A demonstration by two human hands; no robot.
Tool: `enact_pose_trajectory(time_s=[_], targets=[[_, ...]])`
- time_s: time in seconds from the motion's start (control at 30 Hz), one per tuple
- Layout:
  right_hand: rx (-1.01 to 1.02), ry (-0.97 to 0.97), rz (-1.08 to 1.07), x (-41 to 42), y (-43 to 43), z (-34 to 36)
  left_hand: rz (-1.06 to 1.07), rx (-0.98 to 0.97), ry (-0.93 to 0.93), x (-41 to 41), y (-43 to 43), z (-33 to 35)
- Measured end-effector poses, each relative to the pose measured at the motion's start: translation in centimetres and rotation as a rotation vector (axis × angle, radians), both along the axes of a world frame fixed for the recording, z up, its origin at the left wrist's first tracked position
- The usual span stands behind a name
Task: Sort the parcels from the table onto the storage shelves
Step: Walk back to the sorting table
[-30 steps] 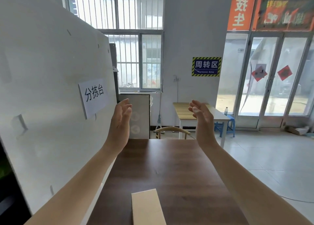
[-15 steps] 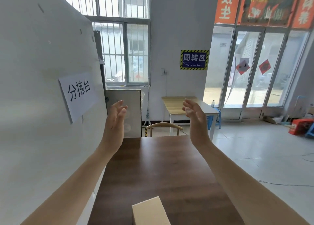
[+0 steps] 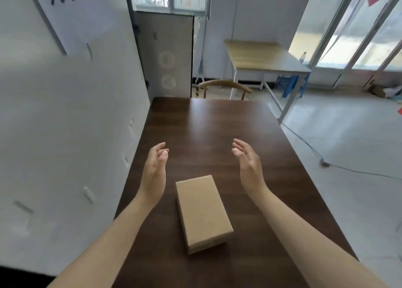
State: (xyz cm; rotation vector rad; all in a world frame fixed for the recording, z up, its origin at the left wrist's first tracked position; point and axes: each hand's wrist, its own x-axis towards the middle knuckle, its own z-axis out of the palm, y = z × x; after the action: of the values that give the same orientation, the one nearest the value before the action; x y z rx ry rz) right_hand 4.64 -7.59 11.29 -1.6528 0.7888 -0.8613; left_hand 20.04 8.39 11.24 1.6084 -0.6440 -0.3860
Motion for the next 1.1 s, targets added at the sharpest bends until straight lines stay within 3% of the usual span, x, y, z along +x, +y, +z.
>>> enact_pose_trajectory(time_s=[0.3,0.53,0.67,0.83,1.1], targets=[[0.238,0.216,-0.007,-2.1,1.6,-13.6,0.028,0.215,0.214,-2.4,2.4,-13.7],[0.41,0.316,-0.023,-3.3,1.6,-19.0,-0.013,0.278,0.413,-4.6,2.9,-20.0],[0.526,0.224,0.073,-3.6,1.8,-19.3,-0.053,0.185,0.508,-6.0,2.8,-20.8],[0.625,0.159,0.118,-3.0,2.6,-18.9,-0.113,0.15,0.48,-6.6,1.9,-20.1],[0.586,0.06,0.093,-1.7,1.8,-13.7,-0.174,0.029,0.423,-5.0,-0.2,-14.1]])
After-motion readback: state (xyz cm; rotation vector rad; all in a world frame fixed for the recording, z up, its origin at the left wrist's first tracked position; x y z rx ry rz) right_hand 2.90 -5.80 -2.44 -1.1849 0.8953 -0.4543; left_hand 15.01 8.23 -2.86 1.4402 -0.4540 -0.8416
